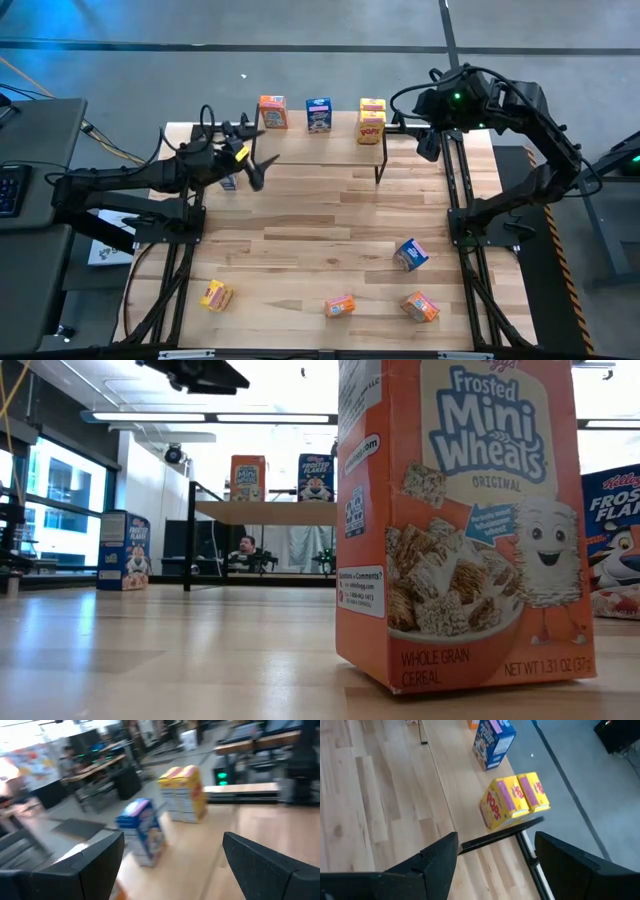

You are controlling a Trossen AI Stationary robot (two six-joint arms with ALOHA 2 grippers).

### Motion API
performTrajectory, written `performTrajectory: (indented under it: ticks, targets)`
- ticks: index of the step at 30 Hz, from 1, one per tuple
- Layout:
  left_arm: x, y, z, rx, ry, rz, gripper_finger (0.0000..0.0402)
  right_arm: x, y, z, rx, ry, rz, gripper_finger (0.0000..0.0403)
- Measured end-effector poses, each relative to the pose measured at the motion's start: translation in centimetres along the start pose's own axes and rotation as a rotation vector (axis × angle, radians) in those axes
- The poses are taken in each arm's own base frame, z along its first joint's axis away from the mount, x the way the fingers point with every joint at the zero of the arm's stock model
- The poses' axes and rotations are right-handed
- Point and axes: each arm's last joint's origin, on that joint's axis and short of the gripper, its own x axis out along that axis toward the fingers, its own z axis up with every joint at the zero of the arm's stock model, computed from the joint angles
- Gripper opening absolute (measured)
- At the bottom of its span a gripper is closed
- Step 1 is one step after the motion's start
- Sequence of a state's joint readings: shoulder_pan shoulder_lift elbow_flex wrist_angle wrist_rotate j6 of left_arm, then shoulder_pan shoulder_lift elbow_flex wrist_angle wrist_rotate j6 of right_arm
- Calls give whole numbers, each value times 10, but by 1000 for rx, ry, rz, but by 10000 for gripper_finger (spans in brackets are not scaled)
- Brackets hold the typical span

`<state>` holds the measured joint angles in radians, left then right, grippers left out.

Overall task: Stack cereal on shelf
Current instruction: Put the top blue cereal box on the shelf aligned with the other blue cereal box

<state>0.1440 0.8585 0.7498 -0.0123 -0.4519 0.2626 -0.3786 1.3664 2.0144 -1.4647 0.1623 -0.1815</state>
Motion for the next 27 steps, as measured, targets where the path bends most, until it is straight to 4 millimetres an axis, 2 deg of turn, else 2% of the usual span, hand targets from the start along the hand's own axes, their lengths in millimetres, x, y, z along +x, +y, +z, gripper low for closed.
performTrajectory:
  ticks: [4,11,24,27]
  targets:
    - [1,-2,-1,-14,7,-29,330,-4,0,-2,18,-3,-1,257]
    - [-2,6,2,-247,-14,78,330,-9,-1,-5,27,-16,-3,257]
    - [-5,12,2,-280,-16,170,330,-9,0,-5,82,-16,3,257]
    - [-9,16,9,-305,-5,175,330,-9,0,-5,82,-14,4,257]
